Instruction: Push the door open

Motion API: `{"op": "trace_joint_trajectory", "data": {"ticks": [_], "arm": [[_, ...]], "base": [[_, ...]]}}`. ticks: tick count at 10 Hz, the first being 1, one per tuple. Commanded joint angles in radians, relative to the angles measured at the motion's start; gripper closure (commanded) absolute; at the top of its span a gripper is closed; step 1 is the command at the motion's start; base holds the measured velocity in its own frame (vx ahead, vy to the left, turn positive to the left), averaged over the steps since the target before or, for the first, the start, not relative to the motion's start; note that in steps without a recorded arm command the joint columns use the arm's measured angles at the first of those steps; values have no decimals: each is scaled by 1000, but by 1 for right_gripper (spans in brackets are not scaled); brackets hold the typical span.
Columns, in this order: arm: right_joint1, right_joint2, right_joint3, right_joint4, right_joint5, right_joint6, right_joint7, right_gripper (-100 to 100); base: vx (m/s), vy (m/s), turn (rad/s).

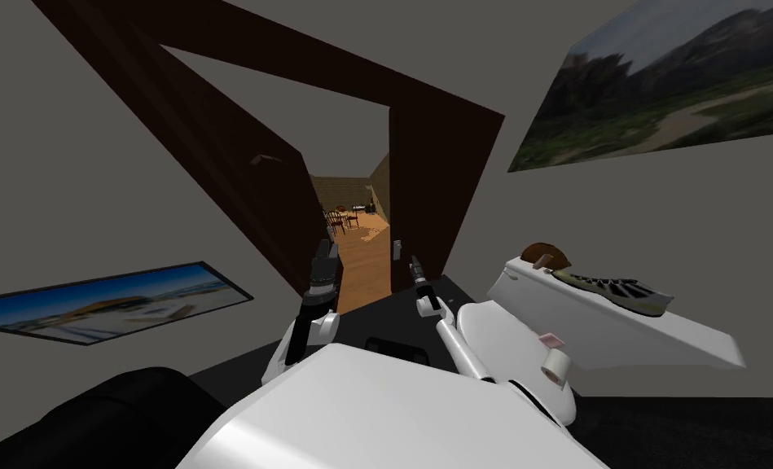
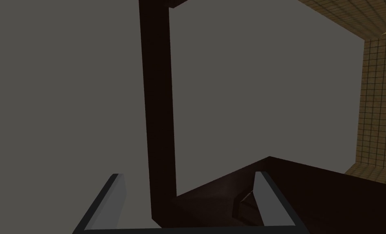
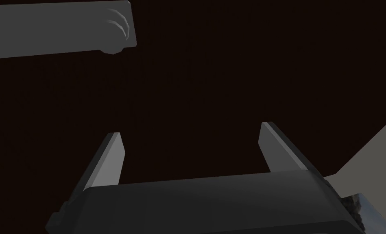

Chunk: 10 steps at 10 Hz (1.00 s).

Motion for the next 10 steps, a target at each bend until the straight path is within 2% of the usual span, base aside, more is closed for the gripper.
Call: {"op": "trace_joint_trajectory", "data": {"ticks": [1, 3, 7, 10], "arm": [[-15, 3, 2, 30, -2, -4, -1, -100], [-59, 10, 11, 99, -10, 0, -7, -100], [-135, 24, 27, 221, -23, 7, -18, -100], [-182, 34, 37, 297, -31, 12, -25, -100]], "base": [[27, -54, 37], [39, -62, 95], [48, -111, 97], [40, -87, 87]]}}
